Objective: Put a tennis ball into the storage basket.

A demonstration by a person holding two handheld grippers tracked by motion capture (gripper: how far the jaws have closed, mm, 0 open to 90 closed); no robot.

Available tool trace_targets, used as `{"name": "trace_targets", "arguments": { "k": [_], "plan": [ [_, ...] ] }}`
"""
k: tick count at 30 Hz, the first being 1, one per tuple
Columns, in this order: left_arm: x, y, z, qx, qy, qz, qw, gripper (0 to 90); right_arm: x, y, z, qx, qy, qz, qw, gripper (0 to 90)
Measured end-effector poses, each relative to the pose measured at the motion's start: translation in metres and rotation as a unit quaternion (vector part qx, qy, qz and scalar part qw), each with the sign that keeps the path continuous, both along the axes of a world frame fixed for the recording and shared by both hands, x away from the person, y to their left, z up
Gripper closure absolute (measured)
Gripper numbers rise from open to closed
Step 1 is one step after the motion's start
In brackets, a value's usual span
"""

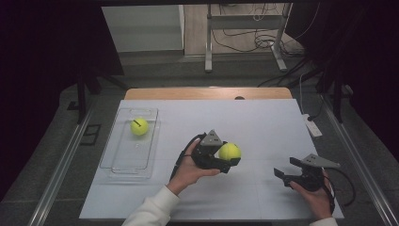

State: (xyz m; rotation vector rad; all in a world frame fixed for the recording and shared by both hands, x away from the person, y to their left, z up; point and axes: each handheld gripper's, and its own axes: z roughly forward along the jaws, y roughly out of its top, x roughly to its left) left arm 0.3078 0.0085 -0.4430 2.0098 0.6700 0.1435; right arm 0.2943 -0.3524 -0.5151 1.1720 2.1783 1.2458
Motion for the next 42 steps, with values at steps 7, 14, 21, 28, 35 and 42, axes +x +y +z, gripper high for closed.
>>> {"name": "trace_targets", "arguments": {
  "k": [7, 14, 21, 28, 35, 42],
  "plan": [
    [0.002, 0.006, 0.003, -0.003, -0.001, 0.008, 1.0, 26.2, 0.0, 0.0, 0.0, 0.0, 0.0, 0.0, 1.0, 14.2],
    [0.003, 0.011, 0.006, -0.008, -0.003, 0.015, 0.9998, 26.1, 0.0, 0.0, 0.0, 0.0, 0.001, -0.001, 1.0, 14.2],
    [0.004, 0.018, 0.01, -0.015, -0.007, 0.023, 0.9996, 26.1, 0.0, 0.0, 0.0, 0.0, 0.002, -0.001, 1.0, 14.2],
    [0.005, 0.025, 0.015, -0.024, -0.012, 0.034, 0.9991, 26.1, 0.0, 0.0, -0.001, 0.0, 0.002, -0.001, 1.0, 14.2],
    [0.005, 0.031, 0.018, -0.026, -0.017, 0.044, 0.9985, 26.1, 0.0, 0.001, -0.001, 0.0, 0.001, -0.002, 1.0, 14.2],
    [0.007, 0.037, 0.02, -0.029, -0.018, 0.053, 0.998, 26.1, 0.0, 0.0, 0.0, 0.0, 0.002, -0.001, 1.0, 14.2]
  ]
}}
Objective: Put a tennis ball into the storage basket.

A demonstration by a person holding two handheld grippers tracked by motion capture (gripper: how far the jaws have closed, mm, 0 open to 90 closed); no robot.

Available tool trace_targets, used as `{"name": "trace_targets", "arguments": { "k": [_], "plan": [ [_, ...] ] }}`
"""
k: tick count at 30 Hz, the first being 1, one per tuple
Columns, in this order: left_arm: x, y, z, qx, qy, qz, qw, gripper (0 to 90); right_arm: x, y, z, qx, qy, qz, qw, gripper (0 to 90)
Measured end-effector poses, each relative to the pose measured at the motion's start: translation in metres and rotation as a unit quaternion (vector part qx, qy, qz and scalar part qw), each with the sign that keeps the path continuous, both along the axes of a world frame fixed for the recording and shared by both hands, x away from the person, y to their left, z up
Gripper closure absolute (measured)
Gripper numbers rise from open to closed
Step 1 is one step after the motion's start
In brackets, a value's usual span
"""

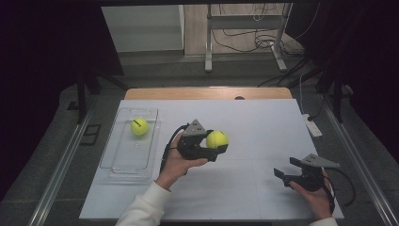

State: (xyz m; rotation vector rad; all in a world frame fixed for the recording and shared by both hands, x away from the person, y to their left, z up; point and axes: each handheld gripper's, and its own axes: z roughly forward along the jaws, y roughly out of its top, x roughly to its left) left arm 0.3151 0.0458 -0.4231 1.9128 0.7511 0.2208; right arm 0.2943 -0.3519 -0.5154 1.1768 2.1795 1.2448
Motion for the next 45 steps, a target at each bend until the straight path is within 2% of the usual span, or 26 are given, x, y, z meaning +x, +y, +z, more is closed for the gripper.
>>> {"name": "trace_targets", "arguments": {
  "k": [11, 26, 45],
  "plan": [
    [0.004, 0.016, 0.005, -0.006, -0.007, 0.027, 0.9996, 26.0, 0.0, 0.0, 0.0, 0.0, 0.0, 0.0, 1.0, 14.2],
    [0.006, 0.027, 0.009, -0.011, -0.011, 0.043, 0.999, 26.0, 0.0, 0.0, 0.0, 0.0, 0.0, 0.0, 1.0, 14.2],
    [0.012, 0.05, 0.013, -0.023, -0.013, 0.076, 0.9967, 26.0, 0.0, 0.0, 0.0, 0.001, -0.002, 0.001, 1.0, 14.3]
  ]
}}
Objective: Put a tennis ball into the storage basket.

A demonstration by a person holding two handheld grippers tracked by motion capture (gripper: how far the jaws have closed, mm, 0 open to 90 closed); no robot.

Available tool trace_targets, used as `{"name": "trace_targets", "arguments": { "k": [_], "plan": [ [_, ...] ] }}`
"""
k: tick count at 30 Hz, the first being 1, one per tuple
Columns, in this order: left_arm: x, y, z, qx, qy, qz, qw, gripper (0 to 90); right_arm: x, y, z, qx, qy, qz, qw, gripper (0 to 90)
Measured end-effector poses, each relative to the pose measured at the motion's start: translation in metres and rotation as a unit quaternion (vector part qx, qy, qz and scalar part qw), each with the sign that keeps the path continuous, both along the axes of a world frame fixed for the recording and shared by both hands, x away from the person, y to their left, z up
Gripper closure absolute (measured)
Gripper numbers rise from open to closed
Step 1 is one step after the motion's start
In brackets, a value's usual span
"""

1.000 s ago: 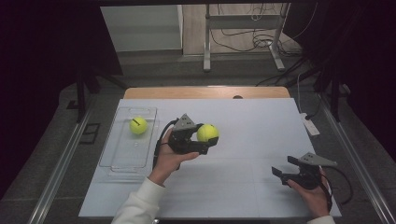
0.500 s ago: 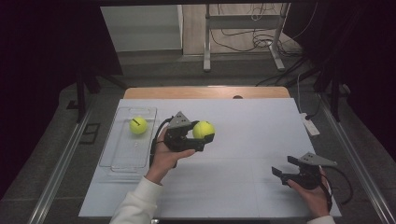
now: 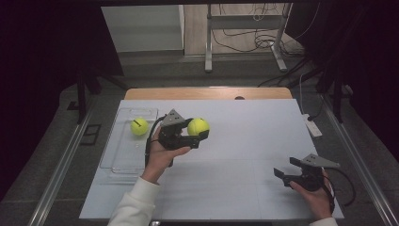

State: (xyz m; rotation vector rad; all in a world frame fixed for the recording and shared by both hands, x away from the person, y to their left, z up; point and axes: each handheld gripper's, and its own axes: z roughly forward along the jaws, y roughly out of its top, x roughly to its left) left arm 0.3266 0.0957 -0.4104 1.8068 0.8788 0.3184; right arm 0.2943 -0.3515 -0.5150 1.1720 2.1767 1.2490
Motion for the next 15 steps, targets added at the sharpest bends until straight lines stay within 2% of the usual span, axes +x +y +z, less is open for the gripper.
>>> {"name": "trace_targets", "arguments": {
  "k": [15],
  "plan": [
    [0.003, 0.015, 0.003, -0.004, -0.006, 0.026, 0.9996, 26.0, 0.0, 0.0, 0.0, -0.001, 0.002, -0.001, 1.0, 14.3]
  ]
}}
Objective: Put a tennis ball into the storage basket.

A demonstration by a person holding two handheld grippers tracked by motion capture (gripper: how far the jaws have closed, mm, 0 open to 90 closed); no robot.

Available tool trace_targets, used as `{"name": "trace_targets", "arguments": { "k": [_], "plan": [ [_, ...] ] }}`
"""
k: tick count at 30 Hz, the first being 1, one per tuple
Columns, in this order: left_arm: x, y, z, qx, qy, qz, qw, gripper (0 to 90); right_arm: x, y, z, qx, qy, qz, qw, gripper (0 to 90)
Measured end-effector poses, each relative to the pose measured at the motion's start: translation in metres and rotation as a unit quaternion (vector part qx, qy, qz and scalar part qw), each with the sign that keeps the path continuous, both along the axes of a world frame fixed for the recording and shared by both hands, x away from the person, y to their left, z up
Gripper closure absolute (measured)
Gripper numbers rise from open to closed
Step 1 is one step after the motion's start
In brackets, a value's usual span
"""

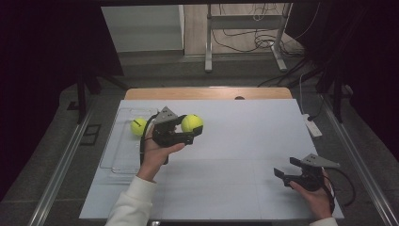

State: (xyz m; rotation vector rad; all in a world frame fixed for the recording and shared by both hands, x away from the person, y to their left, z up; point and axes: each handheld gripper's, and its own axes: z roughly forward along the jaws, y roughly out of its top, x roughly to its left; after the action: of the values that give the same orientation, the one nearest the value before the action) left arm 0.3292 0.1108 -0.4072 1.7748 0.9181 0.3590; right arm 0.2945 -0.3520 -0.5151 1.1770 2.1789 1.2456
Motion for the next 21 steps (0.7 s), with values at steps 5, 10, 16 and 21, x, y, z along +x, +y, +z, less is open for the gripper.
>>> {"name": "trace_targets", "arguments": {
  "k": [5, 10, 16, 21],
  "plan": [
    [0.001, 0.005, 0.001, -0.002, 0.0, 0.009, 1.0, 26.0, 0.0, 0.0, 0.0, 0.0, 0.0, 0.0, 1.0, 14.3],
    [0.002, 0.011, 0.001, -0.001, -0.002, 0.021, 0.9998, 26.0, 0.0, 0.0, 0.0, -0.001, 0.0, 0.0, 1.0, 14.2],
    [0.003, 0.017, 0.002, -0.004, -0.003, 0.029, 0.9996, 26.0, 0.0, 0.0, 0.0, -0.001, -0.001, 0.0, 1.0, 14.2],
    [0.002, 0.022, 0.004, -0.007, -0.008, 0.037, 0.9993, 26.0, 0.0, 0.0, 0.0, -0.001, 0.0, 0.0, 1.0, 14.2]
  ]
}}
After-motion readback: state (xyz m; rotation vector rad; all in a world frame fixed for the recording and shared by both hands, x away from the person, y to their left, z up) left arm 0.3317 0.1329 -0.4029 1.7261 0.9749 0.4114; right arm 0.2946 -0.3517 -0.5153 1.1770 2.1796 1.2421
